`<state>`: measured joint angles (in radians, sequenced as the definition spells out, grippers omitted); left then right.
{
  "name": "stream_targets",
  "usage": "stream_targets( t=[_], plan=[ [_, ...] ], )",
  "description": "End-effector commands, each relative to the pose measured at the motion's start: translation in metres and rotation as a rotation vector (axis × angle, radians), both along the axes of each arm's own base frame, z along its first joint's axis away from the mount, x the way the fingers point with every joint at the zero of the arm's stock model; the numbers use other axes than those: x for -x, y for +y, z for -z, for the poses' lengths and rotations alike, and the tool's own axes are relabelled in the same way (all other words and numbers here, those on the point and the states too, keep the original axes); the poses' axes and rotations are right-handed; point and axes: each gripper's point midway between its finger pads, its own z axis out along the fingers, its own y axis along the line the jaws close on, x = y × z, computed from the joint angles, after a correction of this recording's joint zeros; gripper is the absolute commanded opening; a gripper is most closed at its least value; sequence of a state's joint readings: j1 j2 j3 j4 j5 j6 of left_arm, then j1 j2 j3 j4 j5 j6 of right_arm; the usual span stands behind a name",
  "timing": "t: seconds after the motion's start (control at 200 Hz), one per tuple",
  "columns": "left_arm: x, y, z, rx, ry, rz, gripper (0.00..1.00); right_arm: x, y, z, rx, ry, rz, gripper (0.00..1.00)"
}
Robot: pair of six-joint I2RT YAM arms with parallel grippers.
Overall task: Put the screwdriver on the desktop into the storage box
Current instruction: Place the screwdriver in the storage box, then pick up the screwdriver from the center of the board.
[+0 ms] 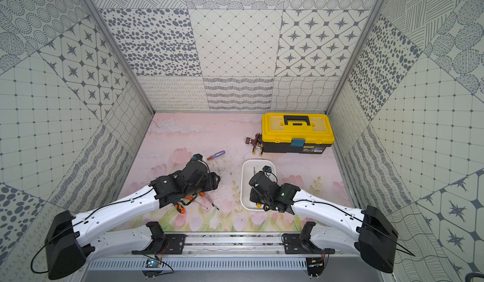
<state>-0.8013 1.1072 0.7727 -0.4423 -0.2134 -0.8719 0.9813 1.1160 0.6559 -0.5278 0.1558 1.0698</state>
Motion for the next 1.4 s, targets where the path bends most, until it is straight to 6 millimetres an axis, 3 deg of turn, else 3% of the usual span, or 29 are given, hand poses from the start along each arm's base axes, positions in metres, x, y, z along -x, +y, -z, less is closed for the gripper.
stream_targets(
  t=[0.0,0.13,0.205,0.43,0.59,0.715,0.94,1.101,1.396],
  plan=[
    [-0.007,0.010,0.004,-0.031,0.012,-0.045,0.75,-0.003,0.009,-0.007,-0.035,-0.018,-0.006,0.20],
    [-0.024,0.012,0.001,-0.054,0.006,-0.076,0.79,-0.005,0.009,-0.012,-0.037,-0.040,-0.017,0.49],
    [-0.039,0.013,-0.001,-0.062,0.006,-0.110,0.80,-0.004,0.008,-0.015,-0.045,-0.049,-0.024,0.56],
    [-0.095,0.026,0.000,0.003,0.102,-0.324,0.80,-0.003,0.009,-0.036,-0.096,-0.101,-0.056,0.53],
    [-0.125,0.023,0.031,0.093,0.274,-0.458,0.76,0.001,0.006,-0.045,-0.124,-0.126,-0.061,0.50],
    [-0.136,0.030,0.054,0.066,0.374,-0.580,0.77,0.002,0.004,-0.047,-0.131,-0.131,-0.061,0.49],
    [-0.166,0.029,0.072,0.116,0.435,-0.702,0.79,0.003,0.007,-0.046,-0.126,-0.125,-0.081,0.48],
    [-0.173,0.029,0.091,0.119,0.522,-0.783,0.79,0.003,0.007,-0.047,-0.126,-0.130,-0.082,0.48],
    [-0.162,0.048,0.127,0.044,0.606,-0.945,0.77,0.002,0.007,-0.048,-0.125,-0.135,-0.086,0.46]
  ],
)
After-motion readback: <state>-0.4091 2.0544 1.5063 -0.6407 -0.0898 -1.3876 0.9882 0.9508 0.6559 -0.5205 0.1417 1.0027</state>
